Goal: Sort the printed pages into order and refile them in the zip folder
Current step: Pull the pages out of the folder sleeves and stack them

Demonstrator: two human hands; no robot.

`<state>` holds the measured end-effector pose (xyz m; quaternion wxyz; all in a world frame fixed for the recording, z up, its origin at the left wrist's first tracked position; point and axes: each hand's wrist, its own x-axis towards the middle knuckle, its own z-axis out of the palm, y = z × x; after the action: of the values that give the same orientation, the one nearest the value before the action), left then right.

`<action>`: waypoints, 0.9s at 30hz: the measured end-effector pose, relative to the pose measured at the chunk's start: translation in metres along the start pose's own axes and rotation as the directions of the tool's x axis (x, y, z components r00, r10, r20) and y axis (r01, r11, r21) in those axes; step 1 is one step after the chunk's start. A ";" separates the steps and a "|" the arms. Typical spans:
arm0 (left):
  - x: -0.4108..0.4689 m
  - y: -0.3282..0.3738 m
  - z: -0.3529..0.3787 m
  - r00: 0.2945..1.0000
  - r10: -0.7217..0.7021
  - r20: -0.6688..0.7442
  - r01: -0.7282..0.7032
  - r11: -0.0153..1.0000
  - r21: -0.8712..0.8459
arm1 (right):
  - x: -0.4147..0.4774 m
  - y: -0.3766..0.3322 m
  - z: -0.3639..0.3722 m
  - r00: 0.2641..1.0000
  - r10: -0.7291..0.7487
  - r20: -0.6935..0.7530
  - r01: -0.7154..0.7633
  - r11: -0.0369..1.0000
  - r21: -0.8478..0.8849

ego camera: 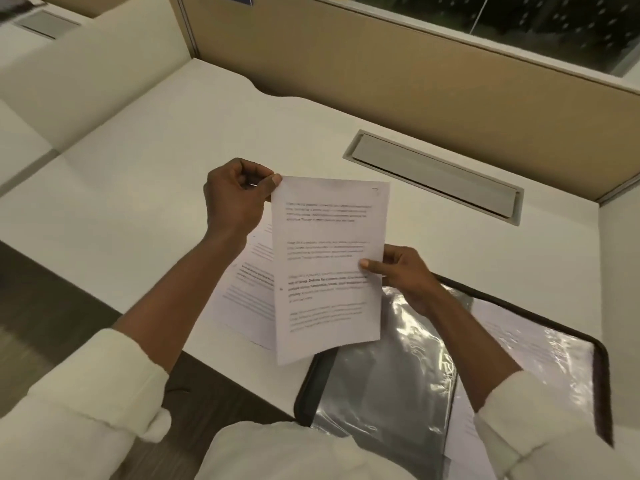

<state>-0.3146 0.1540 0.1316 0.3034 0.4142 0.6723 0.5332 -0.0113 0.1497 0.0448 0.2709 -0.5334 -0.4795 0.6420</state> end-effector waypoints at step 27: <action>0.099 -0.138 0.022 0.967 -0.070 0.245 -0.114 0.741 0.662 | 0.015 0.060 0.126 0.923 0.272 -0.273 -0.326 0.929 -0.176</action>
<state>-0.3750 0.2397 -0.0038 0.2109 0.5683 0.7694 0.2015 -0.1243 0.0979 -0.0190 0.1659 -0.7019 -0.4224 0.5489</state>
